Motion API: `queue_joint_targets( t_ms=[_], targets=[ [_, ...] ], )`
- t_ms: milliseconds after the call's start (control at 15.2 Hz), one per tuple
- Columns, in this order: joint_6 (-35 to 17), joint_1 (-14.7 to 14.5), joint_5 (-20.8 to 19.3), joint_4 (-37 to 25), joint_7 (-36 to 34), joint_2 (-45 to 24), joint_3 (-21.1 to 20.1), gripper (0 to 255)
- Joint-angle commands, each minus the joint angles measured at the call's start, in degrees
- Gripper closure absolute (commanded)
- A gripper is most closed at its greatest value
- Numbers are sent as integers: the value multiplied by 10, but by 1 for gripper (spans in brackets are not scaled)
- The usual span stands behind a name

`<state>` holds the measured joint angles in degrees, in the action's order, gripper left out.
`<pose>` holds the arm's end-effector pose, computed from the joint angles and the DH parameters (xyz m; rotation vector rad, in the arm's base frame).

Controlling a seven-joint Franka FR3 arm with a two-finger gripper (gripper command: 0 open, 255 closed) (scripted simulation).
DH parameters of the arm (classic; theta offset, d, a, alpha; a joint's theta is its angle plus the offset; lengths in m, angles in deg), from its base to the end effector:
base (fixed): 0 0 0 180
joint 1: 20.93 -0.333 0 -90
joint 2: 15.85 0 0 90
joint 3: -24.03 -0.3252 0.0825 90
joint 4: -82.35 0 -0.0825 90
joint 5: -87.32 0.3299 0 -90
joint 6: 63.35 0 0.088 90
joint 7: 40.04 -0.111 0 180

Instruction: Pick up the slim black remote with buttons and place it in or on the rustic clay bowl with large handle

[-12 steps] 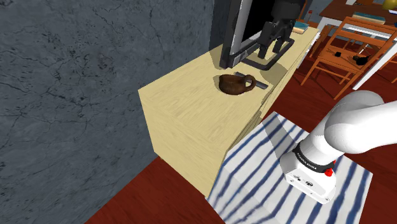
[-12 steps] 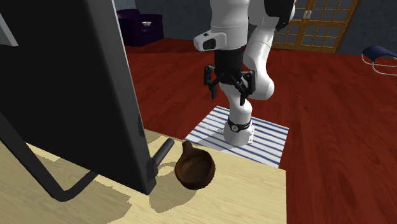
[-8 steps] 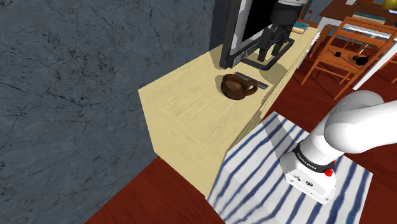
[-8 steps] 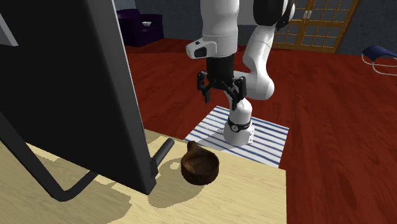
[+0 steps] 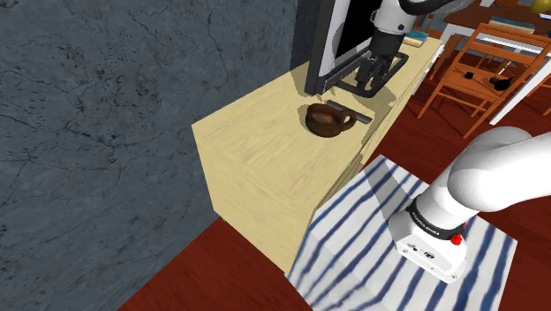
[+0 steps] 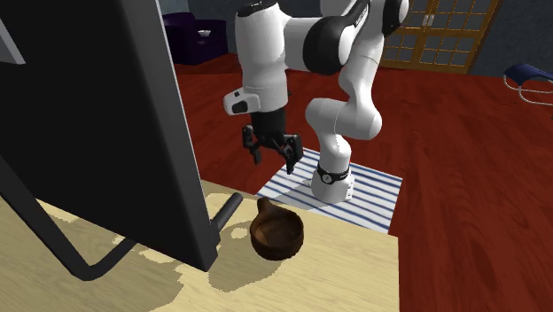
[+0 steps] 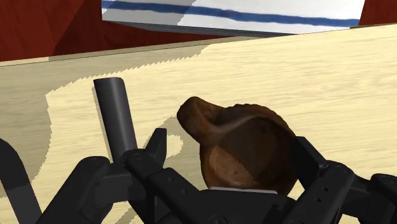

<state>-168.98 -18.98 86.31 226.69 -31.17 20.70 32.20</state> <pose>0.2909 -0.0599 0.5047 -3.0677 -0.0197 0.0485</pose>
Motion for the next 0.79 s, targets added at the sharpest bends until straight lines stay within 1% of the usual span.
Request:
queue_joint_targets(
  t_ms=[0, 396, 726],
  targets=[
    [-32, 6, -10, 6, 27, -25, 20, 0],
    [-129, 16, -22, 3, 109, -123, 80, 0],
    [-203, 17, -6, -24, 186, -225, 127, 0]
  ],
)
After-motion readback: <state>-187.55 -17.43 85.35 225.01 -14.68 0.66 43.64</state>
